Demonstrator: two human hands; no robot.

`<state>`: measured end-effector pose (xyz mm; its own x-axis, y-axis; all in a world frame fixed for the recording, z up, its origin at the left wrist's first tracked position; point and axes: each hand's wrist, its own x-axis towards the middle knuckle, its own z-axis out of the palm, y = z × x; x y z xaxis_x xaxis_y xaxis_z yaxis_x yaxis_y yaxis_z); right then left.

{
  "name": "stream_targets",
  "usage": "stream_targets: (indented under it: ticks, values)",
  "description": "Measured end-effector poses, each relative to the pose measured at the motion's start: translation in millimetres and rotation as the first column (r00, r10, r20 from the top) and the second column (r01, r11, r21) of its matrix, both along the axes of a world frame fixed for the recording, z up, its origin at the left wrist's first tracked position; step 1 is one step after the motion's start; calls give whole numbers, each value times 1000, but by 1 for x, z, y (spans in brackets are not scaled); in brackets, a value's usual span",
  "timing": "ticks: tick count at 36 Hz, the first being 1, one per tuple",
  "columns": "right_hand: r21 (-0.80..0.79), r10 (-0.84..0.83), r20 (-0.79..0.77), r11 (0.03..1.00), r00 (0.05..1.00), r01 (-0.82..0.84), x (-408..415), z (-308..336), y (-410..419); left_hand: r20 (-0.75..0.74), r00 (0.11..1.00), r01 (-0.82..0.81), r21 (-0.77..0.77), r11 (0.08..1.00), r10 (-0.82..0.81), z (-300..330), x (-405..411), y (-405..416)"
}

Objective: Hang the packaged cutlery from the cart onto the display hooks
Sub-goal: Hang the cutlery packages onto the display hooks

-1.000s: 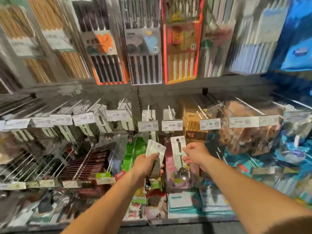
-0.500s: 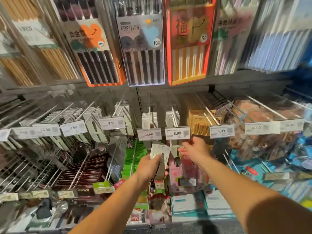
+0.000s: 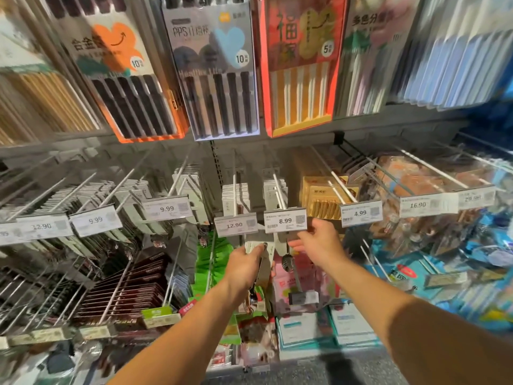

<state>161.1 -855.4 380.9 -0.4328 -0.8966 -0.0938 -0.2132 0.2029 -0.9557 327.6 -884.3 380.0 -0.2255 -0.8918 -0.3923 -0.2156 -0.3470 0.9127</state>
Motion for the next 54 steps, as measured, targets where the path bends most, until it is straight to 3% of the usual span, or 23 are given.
stream_targets:
  ticks: [3,10,14,17,19,21,24,27,31,37,43,54]
  values:
    - [36,-19,-14,999,1000,20,1,-1,-3,20,1000,-12,-16,1000,12,-13,-1,-10]
    - [122,-147,30,982,989,142,6,7,-28,-82,996,-29,2,1000,29,-8,8,-6]
    - [123,-255,-24,959,967,256,10,11,-36,-99,995,-7,-21,1000,5,-14,15,-3]
    - [239,-331,-20,915,944,326,16,7,-39,-130,992,-7,-23,1000,4,-16,15,-2]
    - [358,-318,69,893,946,274,21,4,-35,-141,990,-20,-17,1000,17,-17,11,0]
    - [397,-183,189,913,965,96,21,-9,-30,-148,988,-49,-5,999,48,-16,6,4]
    - [337,79,302,923,950,-184,22,-19,-17,-135,990,-53,-8,999,51,-20,-1,8]
    - [320,179,229,914,957,-248,13,-29,-13,-147,988,-50,-21,999,47,-21,-9,16]
    - [293,144,296,927,944,-233,9,-19,2,-208,975,-73,5,997,72,-21,-17,26]
    - [263,109,445,933,889,-247,-4,-12,18,-102,980,-176,-24,984,172,-21,-18,30]
    - [236,107,320,953,941,-189,-15,-3,17,-174,950,-254,40,966,257,-12,-4,27]
    - [125,1,194,992,981,-25,3,6,-3,-211,971,-127,-49,991,114,-2,-7,26]
